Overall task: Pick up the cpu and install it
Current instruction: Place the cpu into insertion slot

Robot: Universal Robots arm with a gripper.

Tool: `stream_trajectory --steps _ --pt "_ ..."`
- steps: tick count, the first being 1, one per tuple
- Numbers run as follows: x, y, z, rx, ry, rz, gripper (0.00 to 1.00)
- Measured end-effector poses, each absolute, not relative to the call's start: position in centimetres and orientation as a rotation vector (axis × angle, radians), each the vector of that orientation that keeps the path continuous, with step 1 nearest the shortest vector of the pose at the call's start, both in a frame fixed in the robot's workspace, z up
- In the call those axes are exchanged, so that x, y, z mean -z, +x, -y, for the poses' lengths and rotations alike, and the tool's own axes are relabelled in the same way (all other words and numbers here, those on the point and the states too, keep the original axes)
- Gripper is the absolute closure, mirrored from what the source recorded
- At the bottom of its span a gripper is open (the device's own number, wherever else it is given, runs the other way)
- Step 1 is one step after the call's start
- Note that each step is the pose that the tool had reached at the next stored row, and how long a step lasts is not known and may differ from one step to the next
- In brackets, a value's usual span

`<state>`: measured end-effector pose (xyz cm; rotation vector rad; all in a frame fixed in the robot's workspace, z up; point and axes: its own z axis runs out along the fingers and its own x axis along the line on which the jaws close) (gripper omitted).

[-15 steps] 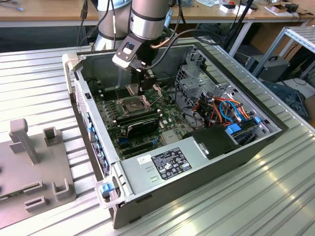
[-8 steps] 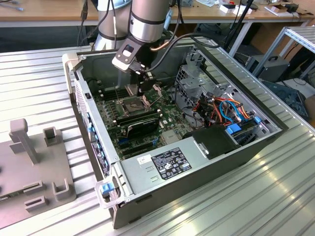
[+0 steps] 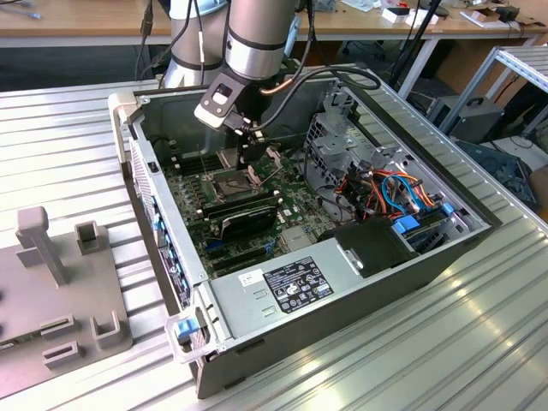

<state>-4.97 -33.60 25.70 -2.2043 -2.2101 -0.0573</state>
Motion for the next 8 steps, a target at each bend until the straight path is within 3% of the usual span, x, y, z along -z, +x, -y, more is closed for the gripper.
stream_trajectory --steps 8 --pt "-25.61 -4.93 33.6 0.055 -2.15 2.263 0.46"
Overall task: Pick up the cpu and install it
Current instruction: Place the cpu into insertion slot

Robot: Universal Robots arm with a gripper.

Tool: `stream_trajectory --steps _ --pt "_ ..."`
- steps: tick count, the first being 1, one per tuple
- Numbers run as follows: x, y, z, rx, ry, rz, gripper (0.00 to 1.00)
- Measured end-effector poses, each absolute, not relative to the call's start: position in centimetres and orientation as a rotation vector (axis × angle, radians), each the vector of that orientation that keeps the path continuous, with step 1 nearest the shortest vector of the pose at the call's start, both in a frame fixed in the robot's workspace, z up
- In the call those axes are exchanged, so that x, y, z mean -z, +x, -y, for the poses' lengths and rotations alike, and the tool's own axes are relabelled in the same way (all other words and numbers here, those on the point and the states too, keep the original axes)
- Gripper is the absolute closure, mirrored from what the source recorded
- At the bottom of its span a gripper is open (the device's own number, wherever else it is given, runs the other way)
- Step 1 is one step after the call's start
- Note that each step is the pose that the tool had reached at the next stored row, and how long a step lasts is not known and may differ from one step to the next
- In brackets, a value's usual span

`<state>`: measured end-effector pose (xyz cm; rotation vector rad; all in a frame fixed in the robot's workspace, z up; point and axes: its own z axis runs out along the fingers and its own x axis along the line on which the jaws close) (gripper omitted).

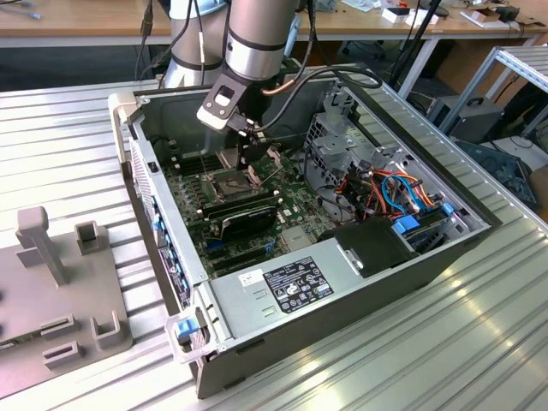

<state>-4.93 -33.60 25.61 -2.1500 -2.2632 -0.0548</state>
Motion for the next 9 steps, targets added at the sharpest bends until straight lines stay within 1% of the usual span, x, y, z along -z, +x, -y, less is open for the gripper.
stream_trajectory --steps 3,9 --pt "-25.6 -4.9 33.6 0.055 -2.15 2.263 0.46" --pt "-24.5 -4.9 33.6 0.055 -2.15 2.263 0.46"
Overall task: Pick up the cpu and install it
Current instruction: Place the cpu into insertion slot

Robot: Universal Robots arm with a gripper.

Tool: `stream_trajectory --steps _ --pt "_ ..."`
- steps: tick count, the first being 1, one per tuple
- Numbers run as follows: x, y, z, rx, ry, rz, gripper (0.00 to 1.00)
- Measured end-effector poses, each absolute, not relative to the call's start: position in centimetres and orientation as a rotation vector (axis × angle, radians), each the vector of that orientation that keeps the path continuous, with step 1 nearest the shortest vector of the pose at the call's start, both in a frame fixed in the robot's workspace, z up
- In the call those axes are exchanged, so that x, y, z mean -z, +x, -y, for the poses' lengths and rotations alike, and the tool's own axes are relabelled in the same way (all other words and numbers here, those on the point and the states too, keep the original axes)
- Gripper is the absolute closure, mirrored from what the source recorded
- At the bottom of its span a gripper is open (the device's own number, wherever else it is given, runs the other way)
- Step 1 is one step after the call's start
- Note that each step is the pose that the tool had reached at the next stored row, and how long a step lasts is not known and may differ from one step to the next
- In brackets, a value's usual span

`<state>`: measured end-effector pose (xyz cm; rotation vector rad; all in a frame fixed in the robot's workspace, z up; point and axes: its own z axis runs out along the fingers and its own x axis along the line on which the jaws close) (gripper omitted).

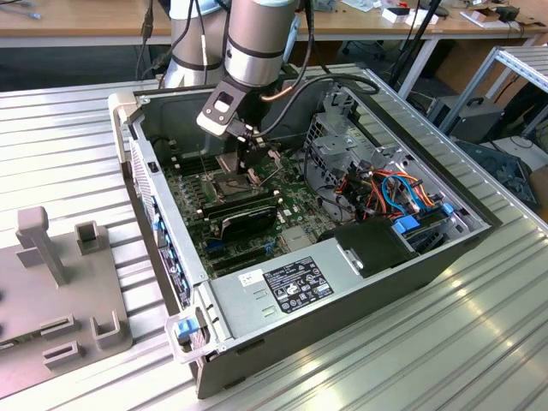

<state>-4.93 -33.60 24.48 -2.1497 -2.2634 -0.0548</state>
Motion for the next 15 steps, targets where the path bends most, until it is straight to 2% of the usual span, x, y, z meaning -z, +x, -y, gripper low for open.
stream_trajectory --steps 8,15 --pt "-23.0 -4.9 33.6 0.055 -2.15 2.263 0.46" --pt "-22.8 -4.9 33.6 0.007 -2.165 2.28 0.46"
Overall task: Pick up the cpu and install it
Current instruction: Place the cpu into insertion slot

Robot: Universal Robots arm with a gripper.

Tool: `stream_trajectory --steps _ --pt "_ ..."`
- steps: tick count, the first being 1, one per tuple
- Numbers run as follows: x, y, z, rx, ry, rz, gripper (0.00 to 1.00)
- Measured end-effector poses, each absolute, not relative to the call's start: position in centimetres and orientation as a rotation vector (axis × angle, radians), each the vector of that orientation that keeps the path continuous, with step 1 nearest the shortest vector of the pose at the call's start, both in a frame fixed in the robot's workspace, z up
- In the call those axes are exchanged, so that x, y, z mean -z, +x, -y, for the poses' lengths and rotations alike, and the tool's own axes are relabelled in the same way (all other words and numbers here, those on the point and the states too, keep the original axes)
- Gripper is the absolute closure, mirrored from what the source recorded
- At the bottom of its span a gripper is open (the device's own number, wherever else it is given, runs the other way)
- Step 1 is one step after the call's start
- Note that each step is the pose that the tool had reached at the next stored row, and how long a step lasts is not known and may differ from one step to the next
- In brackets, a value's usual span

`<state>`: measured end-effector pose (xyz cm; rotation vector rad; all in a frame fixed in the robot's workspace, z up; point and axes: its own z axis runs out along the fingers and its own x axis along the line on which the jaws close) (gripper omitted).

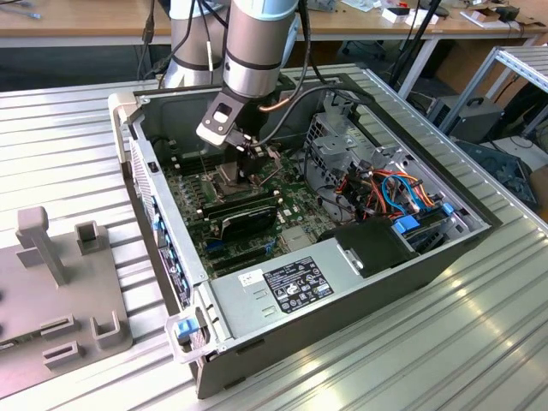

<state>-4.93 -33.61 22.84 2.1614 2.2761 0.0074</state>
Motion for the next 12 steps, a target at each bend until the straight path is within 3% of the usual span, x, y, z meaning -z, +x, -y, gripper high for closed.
stream_trajectory --steps 12 --pt "-22.21 -4.91 33.6 -0.007 2.152 -2.265 0.46"
